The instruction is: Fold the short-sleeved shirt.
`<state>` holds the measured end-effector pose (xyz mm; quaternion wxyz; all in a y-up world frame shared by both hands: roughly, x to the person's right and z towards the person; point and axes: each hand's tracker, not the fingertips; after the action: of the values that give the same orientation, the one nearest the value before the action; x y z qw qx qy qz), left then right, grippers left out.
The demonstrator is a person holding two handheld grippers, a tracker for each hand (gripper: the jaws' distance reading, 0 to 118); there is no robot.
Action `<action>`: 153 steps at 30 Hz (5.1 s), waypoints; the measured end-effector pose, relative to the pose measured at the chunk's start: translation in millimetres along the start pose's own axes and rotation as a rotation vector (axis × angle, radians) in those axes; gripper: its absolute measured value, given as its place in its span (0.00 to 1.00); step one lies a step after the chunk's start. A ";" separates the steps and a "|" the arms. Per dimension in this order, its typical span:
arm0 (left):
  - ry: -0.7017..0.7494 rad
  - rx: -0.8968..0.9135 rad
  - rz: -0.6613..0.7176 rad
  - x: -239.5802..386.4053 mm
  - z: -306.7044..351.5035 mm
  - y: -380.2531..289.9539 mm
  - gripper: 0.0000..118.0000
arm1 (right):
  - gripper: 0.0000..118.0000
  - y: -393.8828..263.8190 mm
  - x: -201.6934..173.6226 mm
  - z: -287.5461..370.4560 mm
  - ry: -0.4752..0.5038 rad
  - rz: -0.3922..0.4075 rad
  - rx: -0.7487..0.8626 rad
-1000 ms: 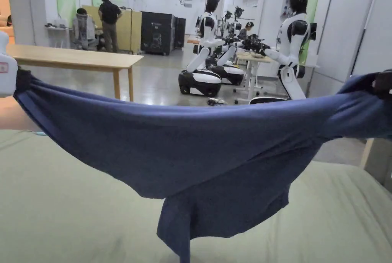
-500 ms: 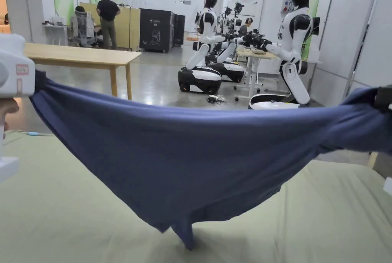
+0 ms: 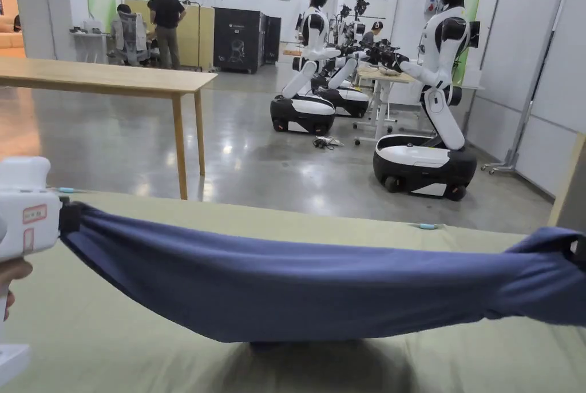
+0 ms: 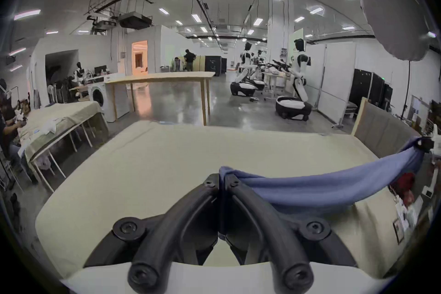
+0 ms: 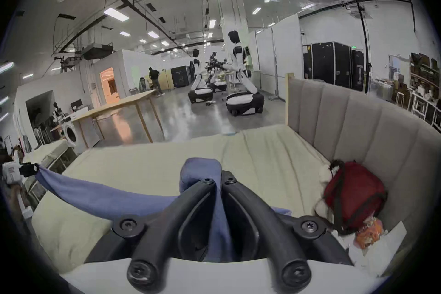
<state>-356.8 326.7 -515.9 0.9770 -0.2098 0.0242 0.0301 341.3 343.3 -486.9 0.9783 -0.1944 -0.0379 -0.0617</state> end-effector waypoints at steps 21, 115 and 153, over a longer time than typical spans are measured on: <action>0.047 -0.331 0.022 -42.5 116.6 -249.1 0.81 | 0.52 -227.4 -0.3 86.6 -0.078 0.265 -0.278; -0.083 0.018 -0.030 21.2 83.7 -1.2 0.01 | 0.04 99.2 -113.2 67.3 0.146 0.214 0.145; 0.086 0.226 -0.193 89.6 -38.5 103.8 0.01 | 0.04 127.5 -78.0 -44.5 0.050 0.101 0.262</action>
<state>-276.0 409.7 -598.7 0.9908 -0.1010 0.0488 -0.0760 283.6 451.4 -583.5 0.9977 -0.0653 -0.0113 -0.0120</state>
